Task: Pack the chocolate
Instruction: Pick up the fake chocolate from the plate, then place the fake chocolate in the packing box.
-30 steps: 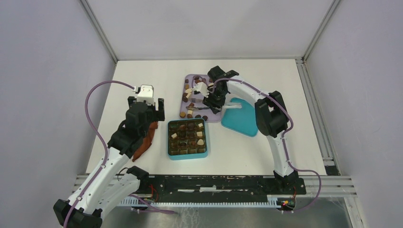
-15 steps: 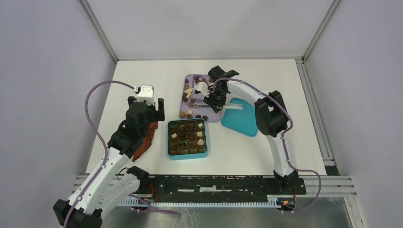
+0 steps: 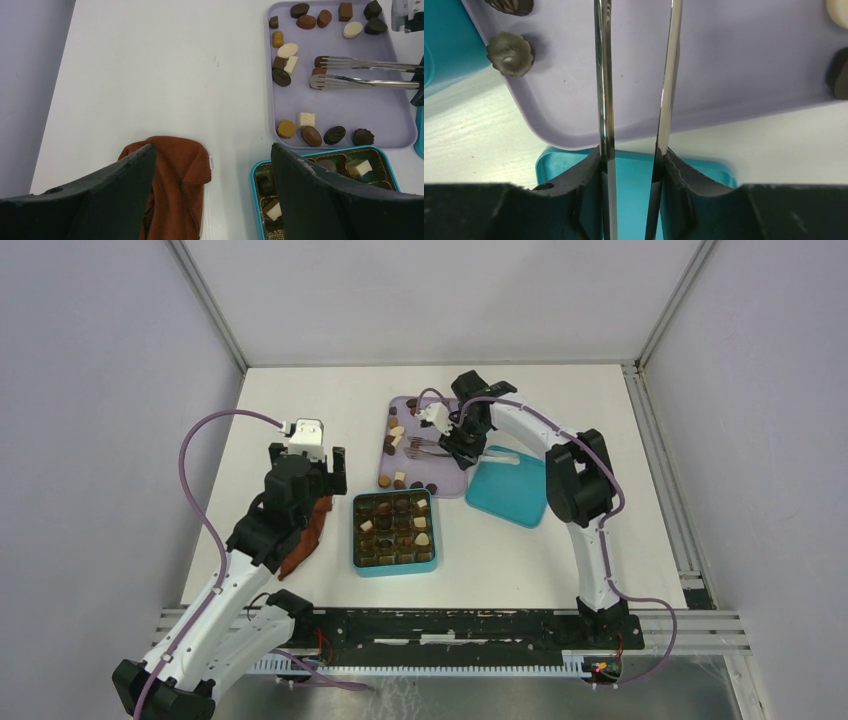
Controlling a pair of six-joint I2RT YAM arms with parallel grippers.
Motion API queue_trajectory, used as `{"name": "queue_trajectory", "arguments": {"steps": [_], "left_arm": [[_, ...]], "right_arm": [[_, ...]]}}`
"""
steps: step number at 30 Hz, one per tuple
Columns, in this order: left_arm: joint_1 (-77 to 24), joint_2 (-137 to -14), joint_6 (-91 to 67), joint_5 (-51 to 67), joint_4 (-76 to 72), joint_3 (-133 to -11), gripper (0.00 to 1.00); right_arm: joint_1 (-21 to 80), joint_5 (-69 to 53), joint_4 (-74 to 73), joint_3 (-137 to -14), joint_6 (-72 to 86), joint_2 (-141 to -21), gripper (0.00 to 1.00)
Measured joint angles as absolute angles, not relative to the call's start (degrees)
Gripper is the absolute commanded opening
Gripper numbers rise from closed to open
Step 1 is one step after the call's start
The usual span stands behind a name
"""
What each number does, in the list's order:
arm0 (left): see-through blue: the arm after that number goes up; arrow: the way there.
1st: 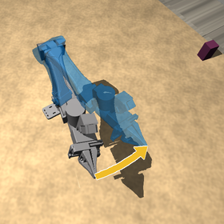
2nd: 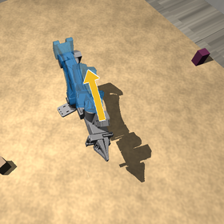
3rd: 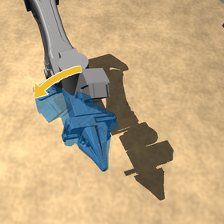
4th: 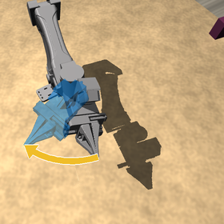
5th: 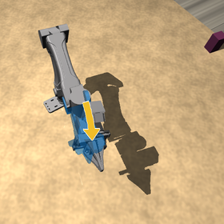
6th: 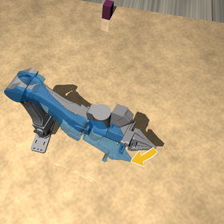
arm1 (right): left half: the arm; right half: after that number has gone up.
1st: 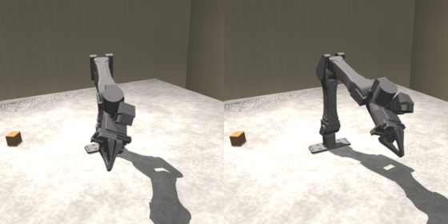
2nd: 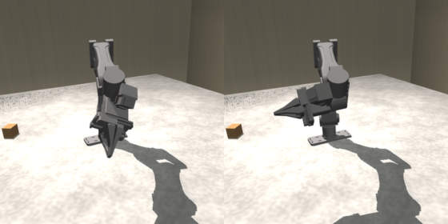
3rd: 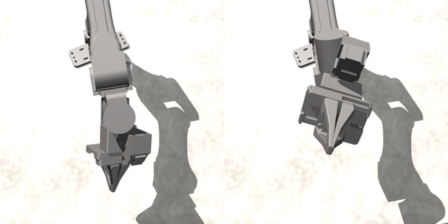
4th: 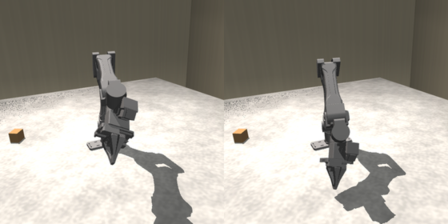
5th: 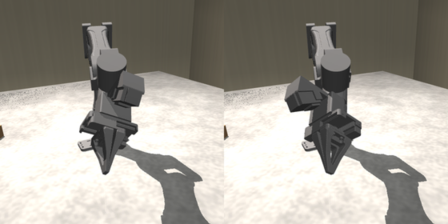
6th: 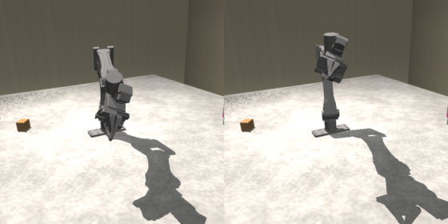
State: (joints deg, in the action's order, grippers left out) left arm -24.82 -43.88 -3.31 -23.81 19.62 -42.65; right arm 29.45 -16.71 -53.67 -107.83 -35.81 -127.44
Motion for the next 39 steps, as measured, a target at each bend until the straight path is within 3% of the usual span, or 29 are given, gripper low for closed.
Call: {"name": "queue_trajectory", "arguments": {"steps": [19,28,39], "left_arm": [[-24.82,-43.88,-3.33,-23.9,19.62,-42.65,0.9],[-24.8,-43.88,-3.31,-24.53,19.62,-42.65,0.9],[-24.8,-43.88,-3.33,-25.43,19.62,-42.65,0.9]], "right_arm": [[29.3,-29.34,-49.32,-87.9,-38.13,-103.18,0.18],[37.82,-33.67,-47.03,-75.5,-42.41,-92.99,0.18],[47.68,-30.72,-46.22,-75.88,-43.48,-95.57,0.2]]}}
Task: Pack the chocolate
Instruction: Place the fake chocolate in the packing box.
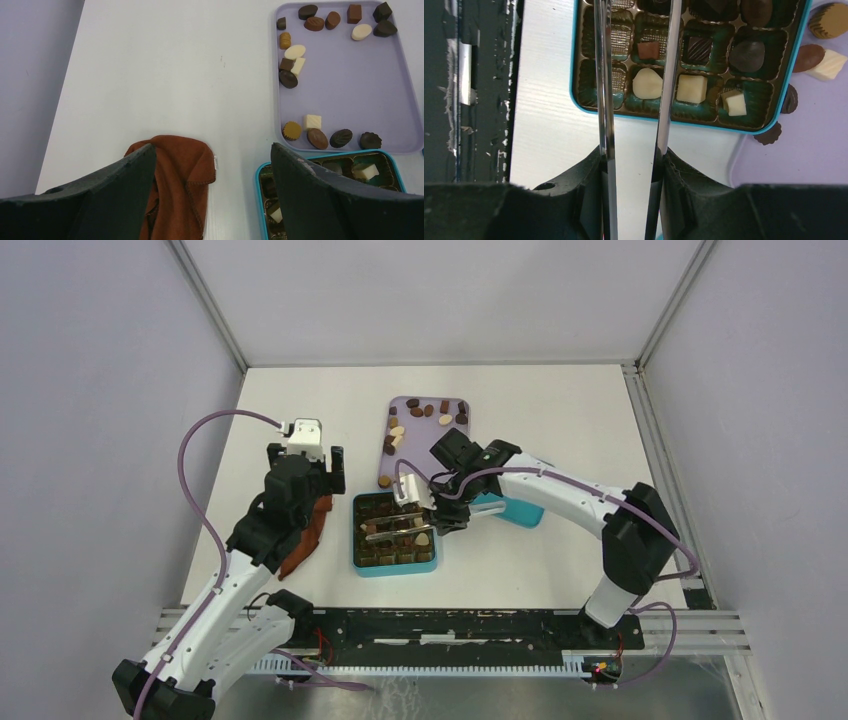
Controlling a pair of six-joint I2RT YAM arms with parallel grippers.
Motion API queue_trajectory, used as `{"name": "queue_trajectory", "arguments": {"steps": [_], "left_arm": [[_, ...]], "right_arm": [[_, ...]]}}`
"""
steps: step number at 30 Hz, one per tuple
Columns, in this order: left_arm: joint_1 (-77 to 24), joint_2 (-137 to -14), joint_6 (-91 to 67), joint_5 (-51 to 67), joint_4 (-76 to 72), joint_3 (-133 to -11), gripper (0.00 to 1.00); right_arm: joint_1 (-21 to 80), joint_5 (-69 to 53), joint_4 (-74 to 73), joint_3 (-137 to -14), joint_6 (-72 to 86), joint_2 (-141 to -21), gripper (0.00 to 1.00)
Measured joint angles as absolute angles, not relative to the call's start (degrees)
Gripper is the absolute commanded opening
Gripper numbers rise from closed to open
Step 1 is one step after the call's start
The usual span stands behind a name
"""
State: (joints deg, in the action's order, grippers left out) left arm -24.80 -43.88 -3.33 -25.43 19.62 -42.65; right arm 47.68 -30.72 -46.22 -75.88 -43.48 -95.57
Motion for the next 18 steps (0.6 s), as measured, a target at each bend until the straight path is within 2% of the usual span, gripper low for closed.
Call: {"name": "queue_trajectory", "arguments": {"steps": [10,18], "left_arm": [[-24.8,-43.88,-3.33,-25.41,19.64,-42.65,0.9],[-24.82,-46.15,-3.38,-25.12,19.81,-42.68,0.9]], "right_arm": [[51.11,-25.65,-46.96,-79.64,-43.18,-98.85,0.2],[48.88,-26.81,-47.72,-78.54,-44.95,-97.17,0.2]]}}
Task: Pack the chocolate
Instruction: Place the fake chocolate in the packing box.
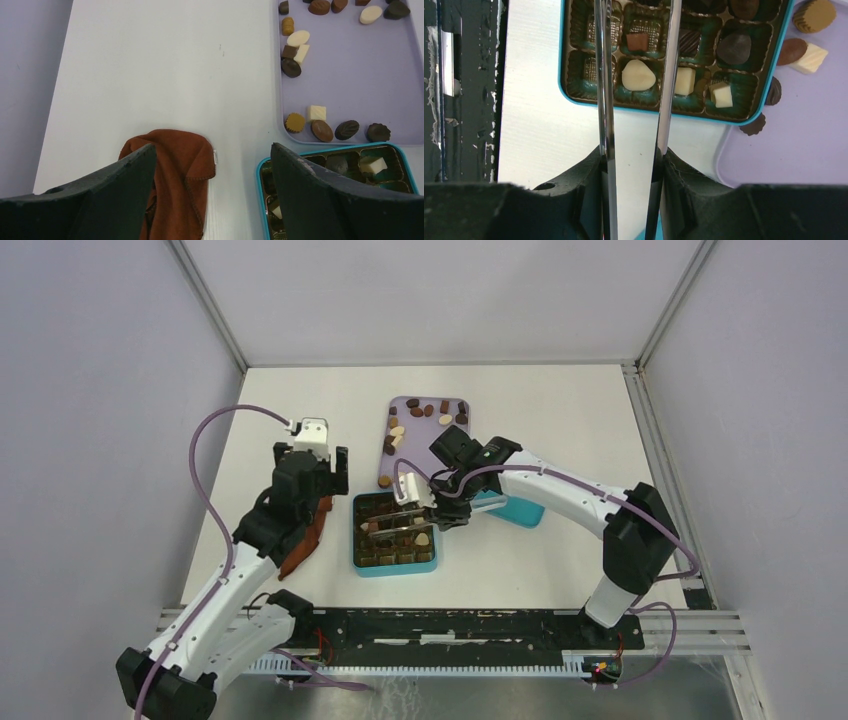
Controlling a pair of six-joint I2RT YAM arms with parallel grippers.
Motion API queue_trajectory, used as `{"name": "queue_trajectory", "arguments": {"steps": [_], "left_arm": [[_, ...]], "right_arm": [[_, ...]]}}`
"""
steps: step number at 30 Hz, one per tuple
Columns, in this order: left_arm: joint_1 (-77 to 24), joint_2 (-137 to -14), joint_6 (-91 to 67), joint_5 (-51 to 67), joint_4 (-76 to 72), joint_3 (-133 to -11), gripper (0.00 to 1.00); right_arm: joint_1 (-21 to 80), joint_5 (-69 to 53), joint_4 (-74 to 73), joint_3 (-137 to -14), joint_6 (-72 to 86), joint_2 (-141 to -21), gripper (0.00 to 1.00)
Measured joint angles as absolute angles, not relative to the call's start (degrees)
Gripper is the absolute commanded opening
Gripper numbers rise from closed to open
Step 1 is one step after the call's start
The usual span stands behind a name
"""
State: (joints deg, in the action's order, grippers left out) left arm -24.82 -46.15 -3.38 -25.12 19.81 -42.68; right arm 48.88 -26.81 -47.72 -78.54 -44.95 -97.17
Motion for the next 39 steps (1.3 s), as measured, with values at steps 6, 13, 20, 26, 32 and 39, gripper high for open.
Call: {"name": "queue_trajectory", "arguments": {"steps": [6,13,20,26,32,39], "left_arm": [[-24.8,-50.59,-3.38,-24.95,19.64,-42.68,0.87],[-24.8,-55.42,-3.36,-24.97,20.16,-42.68,0.86],[-24.8,-55.13,-3.36,-24.99,20.08,-42.68,0.87],[-24.8,-54.35,-3.36,-25.02,20.08,-42.68,0.87],[-24.8,-54.33,-3.36,-25.02,20.05,-42.68,0.87],[-24.71,-54.33,-3.36,-25.02,20.05,-42.68,0.87]], "right_arm": [[47.66,-28.36,-48.66,-78.5,-46.22,-97.36,0.2],[48.53,-28.18,-50.19,-81.69,-46.28,-102.02,0.22],[51.42,-25.41,-50.92,-86.15,-44.6,-104.84,0.24],[53.34,-21.85,-50.98,-87.33,-42.87,-106.28,0.27],[53.87,-19.0,-51.11,-87.44,-41.69,-107.79,0.37],[54.02,-17.43,-51.05,-88.42,-40.53,-108.49,0.51]]}}
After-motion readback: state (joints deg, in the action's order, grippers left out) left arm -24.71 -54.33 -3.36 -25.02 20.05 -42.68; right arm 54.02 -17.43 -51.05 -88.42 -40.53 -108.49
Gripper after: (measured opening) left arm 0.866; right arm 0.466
